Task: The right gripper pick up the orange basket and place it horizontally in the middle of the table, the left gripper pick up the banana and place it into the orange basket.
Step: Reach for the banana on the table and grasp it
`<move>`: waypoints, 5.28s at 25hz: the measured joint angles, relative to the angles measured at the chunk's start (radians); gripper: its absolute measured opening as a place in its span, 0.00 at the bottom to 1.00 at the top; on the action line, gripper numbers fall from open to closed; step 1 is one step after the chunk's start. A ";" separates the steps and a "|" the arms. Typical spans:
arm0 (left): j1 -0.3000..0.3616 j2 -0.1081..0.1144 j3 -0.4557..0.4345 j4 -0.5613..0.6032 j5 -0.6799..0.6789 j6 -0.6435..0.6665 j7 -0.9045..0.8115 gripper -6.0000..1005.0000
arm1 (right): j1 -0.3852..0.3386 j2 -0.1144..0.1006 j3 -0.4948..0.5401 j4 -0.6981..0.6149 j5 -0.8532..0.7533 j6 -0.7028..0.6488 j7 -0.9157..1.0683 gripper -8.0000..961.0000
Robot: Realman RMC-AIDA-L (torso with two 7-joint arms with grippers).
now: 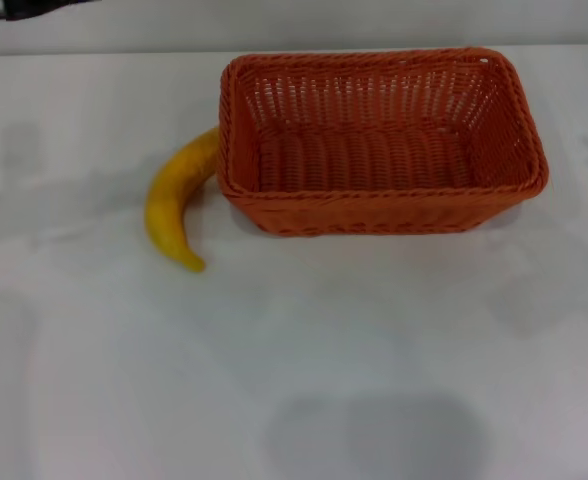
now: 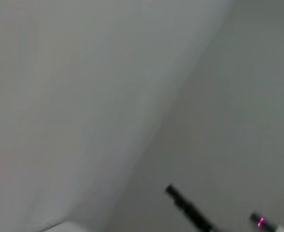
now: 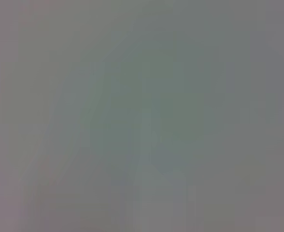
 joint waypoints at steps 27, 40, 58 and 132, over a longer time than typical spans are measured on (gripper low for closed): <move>-0.178 -0.237 0.002 -0.711 0.165 -0.332 0.174 0.86 | 0.038 0.010 -0.008 0.035 0.009 0.086 0.000 0.84; -0.257 -0.206 0.002 -0.633 0.624 -0.338 0.043 0.86 | 0.043 0.012 -0.011 0.047 0.007 0.085 0.003 0.84; -0.329 -0.189 0.002 -0.495 0.914 -0.524 -0.140 0.86 | 0.038 0.014 -0.012 0.060 0.005 0.069 0.006 0.84; -0.219 -0.278 -0.001 -0.127 0.755 -0.902 -0.100 0.86 | 0.035 0.013 -0.012 0.076 -0.001 0.053 0.006 0.84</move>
